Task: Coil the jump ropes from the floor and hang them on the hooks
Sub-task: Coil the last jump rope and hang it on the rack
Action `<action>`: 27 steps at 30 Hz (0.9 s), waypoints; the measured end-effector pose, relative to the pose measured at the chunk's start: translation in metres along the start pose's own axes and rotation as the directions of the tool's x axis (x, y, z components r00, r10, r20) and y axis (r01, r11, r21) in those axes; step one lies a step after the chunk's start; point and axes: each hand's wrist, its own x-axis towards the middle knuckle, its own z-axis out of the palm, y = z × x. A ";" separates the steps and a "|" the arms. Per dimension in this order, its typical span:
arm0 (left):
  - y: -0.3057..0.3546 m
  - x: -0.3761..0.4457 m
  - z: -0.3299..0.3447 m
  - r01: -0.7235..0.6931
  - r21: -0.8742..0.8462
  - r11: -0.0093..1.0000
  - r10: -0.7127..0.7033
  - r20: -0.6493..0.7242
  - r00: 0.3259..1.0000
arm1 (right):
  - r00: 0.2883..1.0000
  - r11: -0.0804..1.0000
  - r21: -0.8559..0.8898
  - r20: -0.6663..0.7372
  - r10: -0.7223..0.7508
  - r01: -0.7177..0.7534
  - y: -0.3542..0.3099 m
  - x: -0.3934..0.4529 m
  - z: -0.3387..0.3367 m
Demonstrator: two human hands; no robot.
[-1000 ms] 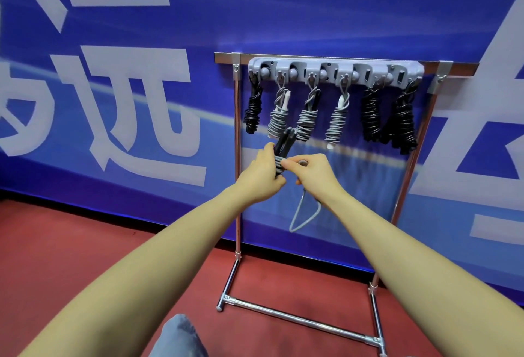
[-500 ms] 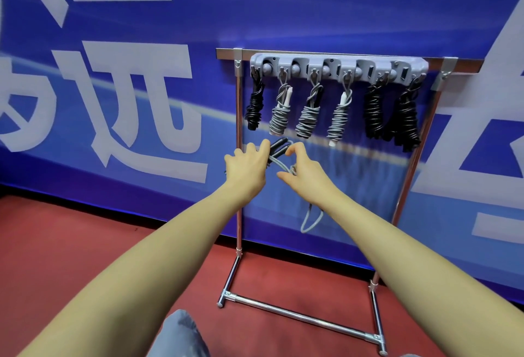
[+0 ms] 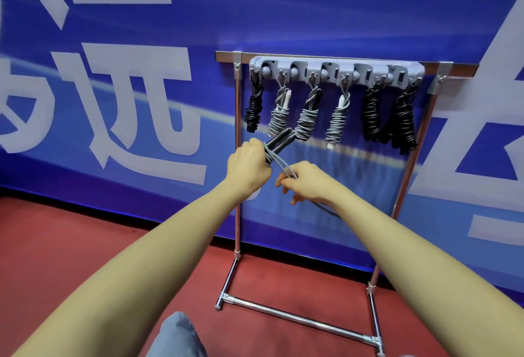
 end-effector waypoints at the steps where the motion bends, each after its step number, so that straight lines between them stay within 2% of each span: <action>1: 0.000 0.001 -0.001 0.014 -0.038 0.999 -0.014 0.007 1.000 | 1.000 0.999 0.051 -0.013 0.009 -0.009 0.000 0.000 0.000; 4: 0.002 0.003 -0.004 0.015 -0.068 0.998 -0.014 0.017 1.000 | 0.997 0.987 0.157 -0.066 0.031 -0.020 0.003 0.001 0.002; 7: 0.002 0.003 -0.008 0.004 -0.065 0.998 -0.005 -0.006 1.000 | 0.969 0.995 -0.010 -0.229 -0.096 0.096 0.009 0.002 0.005; 10: 0.003 0.005 -0.011 -0.035 0.021 0.999 0.036 -0.051 0.998 | 0.938 0.987 -0.091 -0.308 -0.157 0.135 0.013 -0.001 0.010; 13: 0.004 0.005 -0.013 -0.033 0.066 0.997 0.036 -0.051 0.998 | 0.934 0.993 -0.062 -0.340 -0.111 0.096 0.011 -0.004 0.012; 20: 0.001 0.001 -0.013 -0.038 0.103 0.994 0.041 -0.024 0.999 | 0.928 0.981 -0.185 -0.372 -0.021 -0.052 0.010 0.000 0.008; 24: -0.001 0.003 -0.014 0.000 -0.013 1.000 0.000 -0.013 1.000 | 0.924 0.959 -0.284 -0.360 -0.131 0.025 0.010 -0.003 0.010; 27: -0.003 0.004 -0.016 0.004 -0.005 1.000 -0.004 -0.023 1.000 | 0.925 0.953 -0.284 -0.325 -0.197 0.103 0.010 -0.009 0.012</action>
